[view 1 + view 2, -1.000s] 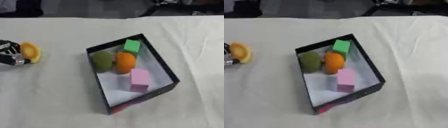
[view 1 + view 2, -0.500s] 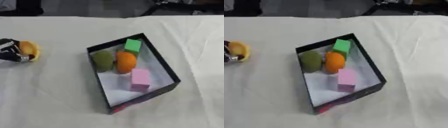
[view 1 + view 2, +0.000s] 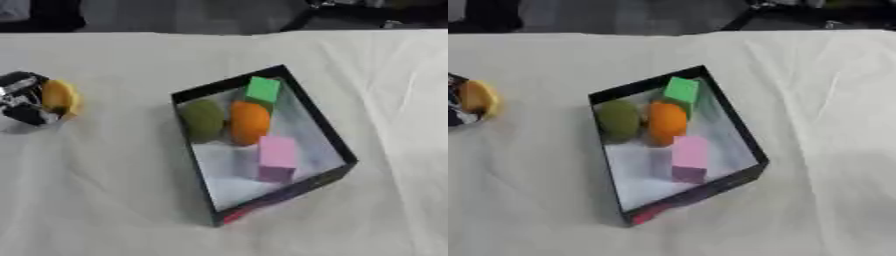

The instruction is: Pick up objects on the table and place them in the box.

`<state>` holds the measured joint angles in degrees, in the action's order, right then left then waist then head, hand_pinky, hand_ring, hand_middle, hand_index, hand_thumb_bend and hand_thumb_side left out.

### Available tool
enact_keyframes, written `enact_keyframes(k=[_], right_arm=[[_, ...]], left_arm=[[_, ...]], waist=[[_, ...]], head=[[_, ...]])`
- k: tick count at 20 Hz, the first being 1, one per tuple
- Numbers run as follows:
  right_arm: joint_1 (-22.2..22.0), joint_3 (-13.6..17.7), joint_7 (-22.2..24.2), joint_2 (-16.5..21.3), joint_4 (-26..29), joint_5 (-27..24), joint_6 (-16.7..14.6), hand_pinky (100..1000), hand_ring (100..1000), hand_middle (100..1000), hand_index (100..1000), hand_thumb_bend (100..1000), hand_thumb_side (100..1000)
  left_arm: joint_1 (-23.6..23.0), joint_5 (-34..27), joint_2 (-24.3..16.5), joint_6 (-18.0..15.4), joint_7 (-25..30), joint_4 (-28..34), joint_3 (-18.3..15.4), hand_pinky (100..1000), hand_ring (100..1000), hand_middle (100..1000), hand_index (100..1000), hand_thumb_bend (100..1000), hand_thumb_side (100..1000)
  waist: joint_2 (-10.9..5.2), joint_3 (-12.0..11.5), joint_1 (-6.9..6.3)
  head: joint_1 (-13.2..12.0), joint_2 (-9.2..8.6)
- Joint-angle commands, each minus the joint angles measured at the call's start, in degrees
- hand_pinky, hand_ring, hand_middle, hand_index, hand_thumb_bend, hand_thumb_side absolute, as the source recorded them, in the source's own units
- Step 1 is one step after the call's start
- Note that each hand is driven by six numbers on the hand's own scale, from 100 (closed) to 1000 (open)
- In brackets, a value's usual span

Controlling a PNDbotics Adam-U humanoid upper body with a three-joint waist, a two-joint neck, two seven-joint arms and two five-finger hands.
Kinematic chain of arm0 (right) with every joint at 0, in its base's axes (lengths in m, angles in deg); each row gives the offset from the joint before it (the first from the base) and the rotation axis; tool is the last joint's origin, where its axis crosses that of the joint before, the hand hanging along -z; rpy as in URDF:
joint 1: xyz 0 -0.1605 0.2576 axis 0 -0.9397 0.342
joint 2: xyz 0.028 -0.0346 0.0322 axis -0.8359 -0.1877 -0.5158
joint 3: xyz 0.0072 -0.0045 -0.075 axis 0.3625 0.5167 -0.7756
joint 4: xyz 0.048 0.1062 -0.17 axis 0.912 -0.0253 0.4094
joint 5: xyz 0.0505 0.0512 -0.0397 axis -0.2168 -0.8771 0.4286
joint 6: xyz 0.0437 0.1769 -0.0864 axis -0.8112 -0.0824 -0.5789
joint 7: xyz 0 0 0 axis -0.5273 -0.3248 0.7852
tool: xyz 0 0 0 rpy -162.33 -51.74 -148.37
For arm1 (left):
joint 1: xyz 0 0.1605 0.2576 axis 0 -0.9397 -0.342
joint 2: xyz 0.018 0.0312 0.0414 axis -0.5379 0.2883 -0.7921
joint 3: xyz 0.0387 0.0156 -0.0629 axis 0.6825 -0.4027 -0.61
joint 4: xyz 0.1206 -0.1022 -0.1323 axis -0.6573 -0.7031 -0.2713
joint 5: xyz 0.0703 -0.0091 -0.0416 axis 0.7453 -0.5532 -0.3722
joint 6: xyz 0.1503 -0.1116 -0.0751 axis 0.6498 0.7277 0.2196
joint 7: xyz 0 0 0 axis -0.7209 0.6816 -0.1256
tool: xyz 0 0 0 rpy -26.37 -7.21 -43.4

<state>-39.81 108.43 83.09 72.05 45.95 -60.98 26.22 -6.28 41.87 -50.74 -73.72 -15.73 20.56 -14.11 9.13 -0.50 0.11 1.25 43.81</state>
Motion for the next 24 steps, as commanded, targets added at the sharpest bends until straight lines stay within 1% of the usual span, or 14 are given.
enact_keyframes(k=[1, 3, 5, 7, 9, 10, 12, 13, 16, 17, 19, 20, 22, 24], right_arm=[[0.2, 0.6, 0.1, 2.0, 0.2, 0.3, -0.2, 831, 882, 813, 820, 100, 616], [0.1, 0.6, 0.1, 2.1, 0.2, 0.3, -0.2, 831, 882, 813, 820, 100, 616], [0.3, 0.5, 0.1, 2.7, 0.3, 0.1, 0.0, 832, 882, 812, 821, 100, 609], [0.5, 0.5, 0.0, 3.6, 0.5, -0.6, 0.1, 833, 882, 812, 821, 100, 601], [0.7, 0.5, -0.2, 4.7, 0.8, -1.6, 0.1, 833, 882, 812, 821, 100, 592], [1.0, 0.4, -0.3, 5.3, 1.0, -2.2, 0.0, 833, 881, 812, 821, 100, 585], [1.8, 0.2, -0.4, 6.7, 1.1, -3.5, 0.0, 834, 881, 813, 822, 100, 577], [2.3, -0.1, -0.4, 7.5, 1.1, -4.2, 0.1, 834, 881, 813, 822, 100, 576], [3.6, -0.7, -0.4, 10.0, 0.7, -6.2, -0.2, 834, 881, 813, 822, 100, 566], [4.0, -0.9, -0.4, 10.7, 0.6, -6.8, -0.4, 834, 881, 813, 822, 100, 564], [4.6, -1.2, -0.3, 11.7, 0.2, -7.8, -0.7, 835, 880, 813, 822, 100, 563], [4.9, -1.4, -0.2, 12.2, -0.1, -8.2, -0.8, 834, 880, 812, 822, 100, 563], [5.1, -1.6, 0.0, 12.7, -0.7, -8.8, -1.1, 834, 880, 812, 822, 100, 561], [5.1, -1.7, 0.2, 13.0, -1.2, -9.0, -1.5, 834, 880, 812, 822, 100, 562]], left_arm=[[0.9, -1.7, -3.0, 0.2, 0.0, 4.3, 0.6, 706, 624, 537, 660, 100, 100], [0.8, -2.4, -3.3, 0.8, 0.4, 5.5, 0.9, 706, 624, 537, 660, 100, 100], [1.8, -3.3, -4.0, 0.4, -0.1, 7.0, 2.1, 714, 625, 536, 660, 100, 100], [4.3, -4.5, -4.1, -1.0, -1.5, 9.5, 4.4, 717, 626, 536, 660, 113, 100], [7.1, -5.0, -2.8, -2.8, -2.2, 12.4, 6.9, 722, 628, 537, 662, 151, 100], [8.7, -5.1, -2.0, -3.7, -2.0, 13.9, 8.0, 726, 629, 538, 665, 191, 100], [11.5, -4.9, 0.4, -5.5, -1.5, 16.8, 10.2, 731, 631, 540, 668, 242, 100], [13.0, -4.7, 1.8, -6.4, -1.1, 18.3, 11.2, 731, 631, 540, 668, 249, 100], [17.0, -3.5, 6.0, -8.9, 0.7, 22.6, 13.1, 735, 631, 541, 671, 302, 100], [17.7, -3.0, 7.4, -9.5, 1.4, 24.0, 13.6, 734, 631, 542, 671, 314, 100], [18.2, -1.7, 10.2, -9.4, 2.7, 26.1, 14.1, 731, 630, 543, 674, 318, 100], [18.3, -0.9, 11.7, -9.3, 3.2, 26.8, 14.4, 732, 631, 544, 675, 336, 100], [18.3, 1.0, 14.9, -9.1, 4.0, 26.5, 14.6, 729, 630, 544, 675, 322, 100], [17.7, 3.1, 18.2, -9.1, 4.3, 24.9, 14.3, 722, 627, 544, 673, 270, 100]], waist=[[0.10, 0.0, 0.44], [0.08, 0.0, 0.41], [-0.54, 0.2, 0.09], [-1.00, 0.3, -0.13], [-1.40, 0.3, -0.23], [-1.58, 0.5, -0.25], [-1.91, 0.9, -0.21], [-2.06, 1.3, -0.19], [-2.26, 2.5, -0.27], [-2.31, 2.9, -0.32], [-2.37, 3.5, -0.41], [-2.35, 3.9, -0.44], [-2.25, 4.6, -0.44], [-2.03, 5.0, -0.40]], head=[[0.2, 0.30], [0.2, 0.30], [-0.1, 0.30], [-0.1, 0.30], [-0.1, 0.30], [-0.2, 0.30], [-0.6, 0.30], [-0.9, 0.30], [-2.0, 0.30], [-2.3, 0.30], [-2.9, 0.30], [-3.1, 0.30], [-3.4, 0.30], [-3.7, 0.30]])
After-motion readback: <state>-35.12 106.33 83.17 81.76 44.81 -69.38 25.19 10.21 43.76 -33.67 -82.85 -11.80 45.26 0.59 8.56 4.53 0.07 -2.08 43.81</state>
